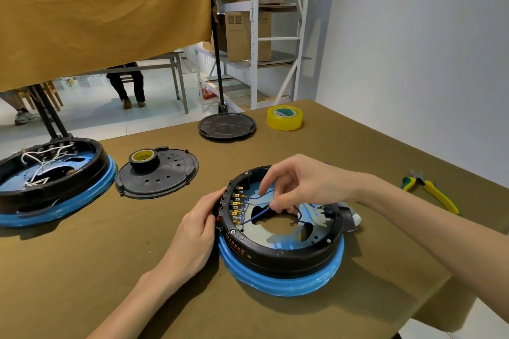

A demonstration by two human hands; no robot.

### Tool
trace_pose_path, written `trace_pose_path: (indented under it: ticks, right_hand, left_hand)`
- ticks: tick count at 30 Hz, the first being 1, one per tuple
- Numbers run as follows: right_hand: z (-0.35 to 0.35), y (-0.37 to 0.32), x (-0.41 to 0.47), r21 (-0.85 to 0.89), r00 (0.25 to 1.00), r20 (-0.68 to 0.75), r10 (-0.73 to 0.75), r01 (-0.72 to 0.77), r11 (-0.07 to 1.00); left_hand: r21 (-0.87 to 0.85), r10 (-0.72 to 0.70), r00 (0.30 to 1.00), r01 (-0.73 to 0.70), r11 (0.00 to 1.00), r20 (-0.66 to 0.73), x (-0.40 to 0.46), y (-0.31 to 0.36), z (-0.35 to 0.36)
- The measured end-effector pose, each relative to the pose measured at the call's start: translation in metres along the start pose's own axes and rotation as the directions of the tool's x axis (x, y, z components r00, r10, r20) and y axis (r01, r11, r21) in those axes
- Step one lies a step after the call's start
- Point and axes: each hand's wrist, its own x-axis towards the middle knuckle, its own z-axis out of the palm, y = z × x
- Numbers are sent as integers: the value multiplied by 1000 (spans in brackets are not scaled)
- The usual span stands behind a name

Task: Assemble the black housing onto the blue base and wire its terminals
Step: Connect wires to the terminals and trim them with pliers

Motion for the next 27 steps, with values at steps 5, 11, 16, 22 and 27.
trace_pose_path:
  ticks: [5, 11, 16, 22, 27]
  right_hand:
    - [4, 11, -17, -246, 990, 49, 136, -120, 962]
    - [12, 4, -18, -289, 993, -84, 87, -107, 951]
    - [17, -2, -19, -214, 989, -21, 144, -146, 966]
    - [19, -5, -14, -102, 997, -29, 72, -75, 992]
    - [10, -9, -6, -243, 996, -79, 45, -63, 968]
  left_hand:
    - [-13, 6, 1000, -6, 1000, -3, -1, 2, -1]
    - [-20, -9, 1000, 9, 1000, 11, -2, 3, -2]
    - [-16, -11, 1000, 12, 1000, 12, -1, 2, -3]
    - [-2, -4, 1000, 4, 1000, 7, -1, 1, -2]
    - [-6, 1, 1000, -1, 1000, -5, 0, 1, -2]
